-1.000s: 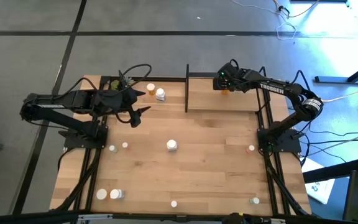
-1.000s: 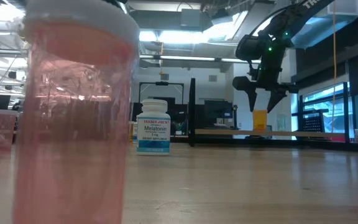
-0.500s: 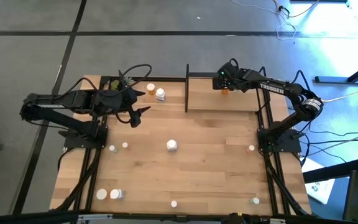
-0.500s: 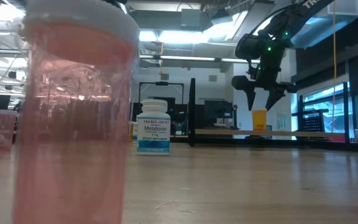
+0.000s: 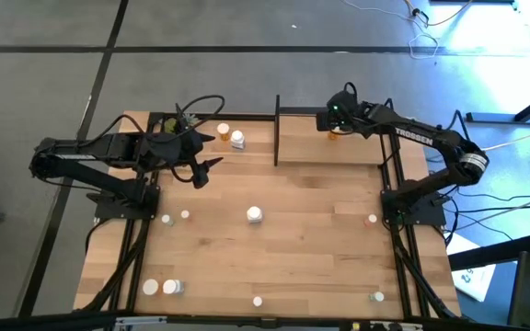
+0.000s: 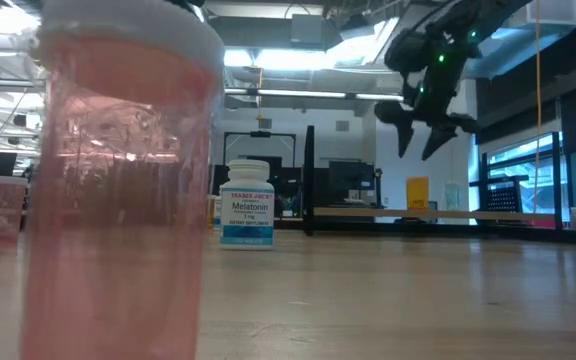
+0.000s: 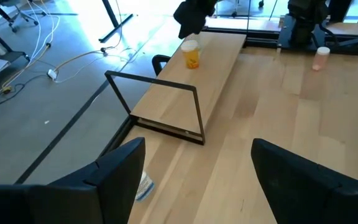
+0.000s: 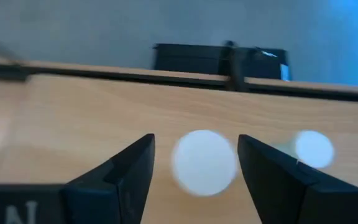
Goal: Pick and place medicine bottles onto shelf by color
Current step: Put the middle orange pill bottle on the shelf
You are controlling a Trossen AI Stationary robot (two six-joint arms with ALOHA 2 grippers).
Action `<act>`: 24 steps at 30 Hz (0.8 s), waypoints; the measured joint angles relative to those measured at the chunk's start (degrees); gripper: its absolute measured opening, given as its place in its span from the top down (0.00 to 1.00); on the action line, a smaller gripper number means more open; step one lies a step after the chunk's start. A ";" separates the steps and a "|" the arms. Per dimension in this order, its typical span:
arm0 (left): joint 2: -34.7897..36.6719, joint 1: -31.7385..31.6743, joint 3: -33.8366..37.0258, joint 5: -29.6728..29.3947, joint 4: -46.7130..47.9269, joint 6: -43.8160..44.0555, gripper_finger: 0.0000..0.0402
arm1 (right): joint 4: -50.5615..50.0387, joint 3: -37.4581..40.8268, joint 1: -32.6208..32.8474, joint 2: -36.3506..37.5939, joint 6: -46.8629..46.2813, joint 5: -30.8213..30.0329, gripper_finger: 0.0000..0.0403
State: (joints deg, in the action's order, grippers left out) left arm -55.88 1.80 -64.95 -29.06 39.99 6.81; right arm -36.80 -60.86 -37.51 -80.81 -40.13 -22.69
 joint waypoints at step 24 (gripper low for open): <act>0.00 0.00 0.00 -0.04 0.04 0.04 0.28 | -4.48 -0.04 9.18 -0.60 1.27 4.86 0.89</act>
State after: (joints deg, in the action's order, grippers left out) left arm -55.88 1.80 -64.95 -29.10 40.03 6.85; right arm -41.28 -60.90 -28.33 -81.41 -38.86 -17.82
